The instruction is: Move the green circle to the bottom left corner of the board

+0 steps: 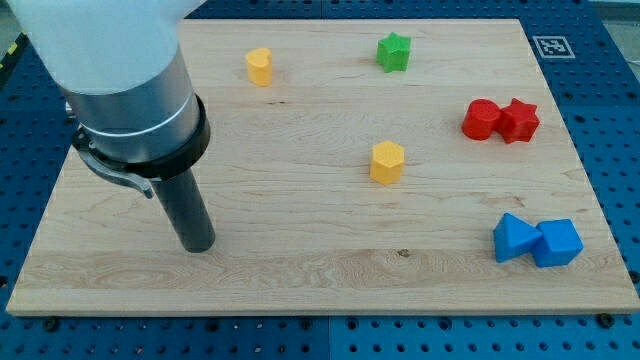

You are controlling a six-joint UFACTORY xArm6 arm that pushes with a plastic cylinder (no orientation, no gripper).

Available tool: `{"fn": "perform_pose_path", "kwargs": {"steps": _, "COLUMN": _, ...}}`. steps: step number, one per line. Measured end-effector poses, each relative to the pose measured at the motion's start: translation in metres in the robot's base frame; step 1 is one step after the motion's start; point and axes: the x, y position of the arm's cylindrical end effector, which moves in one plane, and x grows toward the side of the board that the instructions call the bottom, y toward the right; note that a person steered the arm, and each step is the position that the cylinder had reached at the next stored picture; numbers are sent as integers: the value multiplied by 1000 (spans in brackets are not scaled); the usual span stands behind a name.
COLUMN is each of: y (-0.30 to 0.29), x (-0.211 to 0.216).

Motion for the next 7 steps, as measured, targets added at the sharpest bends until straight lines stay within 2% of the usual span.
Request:
{"fn": "perform_pose_path", "kwargs": {"steps": 6, "y": 1, "x": -4}}
{"fn": "perform_pose_path", "kwargs": {"steps": 7, "y": 2, "x": -43}}
